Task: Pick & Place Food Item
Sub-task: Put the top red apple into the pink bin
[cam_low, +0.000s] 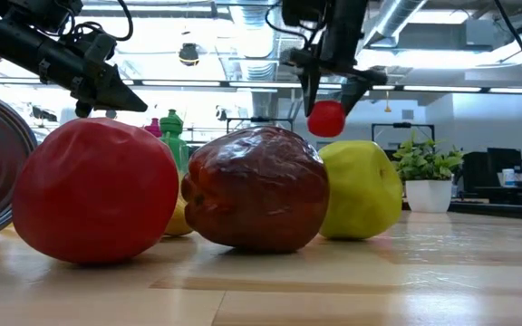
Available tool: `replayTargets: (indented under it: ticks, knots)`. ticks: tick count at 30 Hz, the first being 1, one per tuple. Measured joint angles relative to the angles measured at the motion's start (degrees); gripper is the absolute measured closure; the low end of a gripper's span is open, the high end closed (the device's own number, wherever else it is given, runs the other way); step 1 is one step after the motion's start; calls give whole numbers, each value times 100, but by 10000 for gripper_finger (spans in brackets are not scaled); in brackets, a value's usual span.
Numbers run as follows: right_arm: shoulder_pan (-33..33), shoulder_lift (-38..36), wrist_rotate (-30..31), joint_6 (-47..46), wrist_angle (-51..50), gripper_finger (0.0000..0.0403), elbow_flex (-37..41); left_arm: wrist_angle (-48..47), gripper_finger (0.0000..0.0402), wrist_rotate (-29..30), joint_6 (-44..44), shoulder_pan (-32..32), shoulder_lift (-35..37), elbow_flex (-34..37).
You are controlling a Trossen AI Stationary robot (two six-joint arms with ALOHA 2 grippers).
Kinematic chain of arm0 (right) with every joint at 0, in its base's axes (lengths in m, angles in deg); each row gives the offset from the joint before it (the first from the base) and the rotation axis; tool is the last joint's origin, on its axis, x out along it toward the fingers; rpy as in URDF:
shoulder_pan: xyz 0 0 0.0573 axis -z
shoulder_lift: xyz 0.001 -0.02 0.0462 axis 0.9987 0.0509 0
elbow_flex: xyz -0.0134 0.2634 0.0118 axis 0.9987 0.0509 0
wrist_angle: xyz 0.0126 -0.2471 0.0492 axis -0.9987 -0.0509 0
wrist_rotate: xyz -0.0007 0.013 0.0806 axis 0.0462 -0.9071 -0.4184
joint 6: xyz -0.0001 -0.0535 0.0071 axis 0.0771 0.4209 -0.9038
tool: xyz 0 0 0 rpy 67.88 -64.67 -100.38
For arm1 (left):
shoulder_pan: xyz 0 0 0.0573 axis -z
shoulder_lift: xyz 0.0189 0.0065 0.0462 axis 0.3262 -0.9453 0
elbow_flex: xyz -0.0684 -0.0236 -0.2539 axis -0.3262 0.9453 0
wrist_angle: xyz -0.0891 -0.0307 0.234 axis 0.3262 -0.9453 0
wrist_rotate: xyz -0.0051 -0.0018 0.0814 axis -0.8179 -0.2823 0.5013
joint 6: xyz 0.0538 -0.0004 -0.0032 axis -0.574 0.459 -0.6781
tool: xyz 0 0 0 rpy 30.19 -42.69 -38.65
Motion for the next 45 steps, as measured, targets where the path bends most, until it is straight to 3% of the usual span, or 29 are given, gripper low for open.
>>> replayTargets:
  ticks: [9, 12, 16, 24, 27, 36, 41, 45]
  knots:
    - [1230, 0, -405, 2789, 121, 121, -27, 0, 399, 0, 23, 0, 0, 0]
    - [1555, 1, -453, 3831, 254, 121, -27, 2, 399, -15, 419, 0, 0, 0]
    - [1911, 2, -469, 5108, 566, 121, -27, 2, 399, -15, 854, -1, 0, 0]
    - [2415, 2, -476, 7119, 1057, 121, -25, 2, 399, -9, 904, 0, 0, 0]
    - [2634, 22, -620, 7311, 1275, 121, -25, 3, 399, -4, 916, -1, 0, 0]
    - [3576, 24, -1944, 6977, 1388, 121, -23, 9, 399, 4, 1369, -2, 0, 0]
    - [3622, 26, -2039, 6937, 1518, 121, -23, 9, 399, 37, 1364, 0, 0, 0]
    - [3605, 26, -2039, 6924, 1611, 121, -23, 7, 399, 440, 1361, -1, 0, 0]
